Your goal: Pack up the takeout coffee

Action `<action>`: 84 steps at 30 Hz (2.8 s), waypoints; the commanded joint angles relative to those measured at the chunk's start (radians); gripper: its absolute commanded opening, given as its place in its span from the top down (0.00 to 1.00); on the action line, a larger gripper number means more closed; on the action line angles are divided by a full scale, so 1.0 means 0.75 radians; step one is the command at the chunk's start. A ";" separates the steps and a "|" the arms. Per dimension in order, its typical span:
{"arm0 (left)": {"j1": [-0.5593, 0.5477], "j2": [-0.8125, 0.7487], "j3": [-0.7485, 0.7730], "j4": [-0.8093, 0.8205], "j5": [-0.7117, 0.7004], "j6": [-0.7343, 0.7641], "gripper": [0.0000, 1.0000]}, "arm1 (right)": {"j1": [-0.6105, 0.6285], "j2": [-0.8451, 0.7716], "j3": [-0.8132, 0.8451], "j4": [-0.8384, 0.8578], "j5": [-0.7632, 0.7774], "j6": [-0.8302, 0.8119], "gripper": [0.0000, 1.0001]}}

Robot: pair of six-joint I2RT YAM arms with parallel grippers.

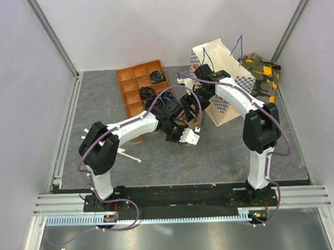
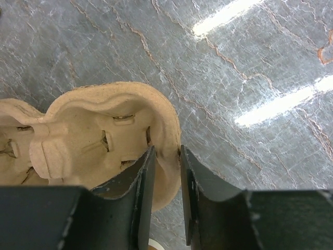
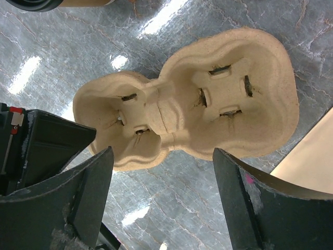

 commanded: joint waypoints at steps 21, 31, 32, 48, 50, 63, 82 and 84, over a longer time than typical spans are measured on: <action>0.020 -0.001 0.159 -0.148 0.081 0.000 0.96 | -0.006 -0.040 0.058 0.001 -0.012 -0.017 0.14; 0.040 -0.042 0.159 -0.156 0.062 -0.037 0.97 | -0.006 -0.034 0.079 -0.001 -0.018 -0.019 0.13; 0.040 -0.044 0.163 -0.160 0.060 -0.035 0.97 | -0.006 -0.034 0.081 -0.003 -0.018 -0.019 0.13; 0.073 -0.036 0.206 -0.223 0.109 -0.094 0.92 | -0.006 -0.032 0.089 -0.003 -0.024 -0.021 0.12; 0.077 -0.020 0.216 -0.236 0.124 -0.098 0.92 | -0.008 -0.030 0.089 -0.001 -0.024 -0.021 0.12; 0.075 0.075 0.222 -0.246 0.136 -0.157 0.82 | -0.006 -0.020 0.089 -0.003 -0.022 -0.019 0.12; 0.075 0.091 0.214 -0.246 0.124 -0.153 0.68 | -0.006 -0.017 0.097 -0.003 -0.010 -0.013 0.12; 0.075 0.095 0.210 -0.246 0.118 -0.153 0.67 | -0.006 -0.017 0.097 -0.003 -0.012 -0.013 0.12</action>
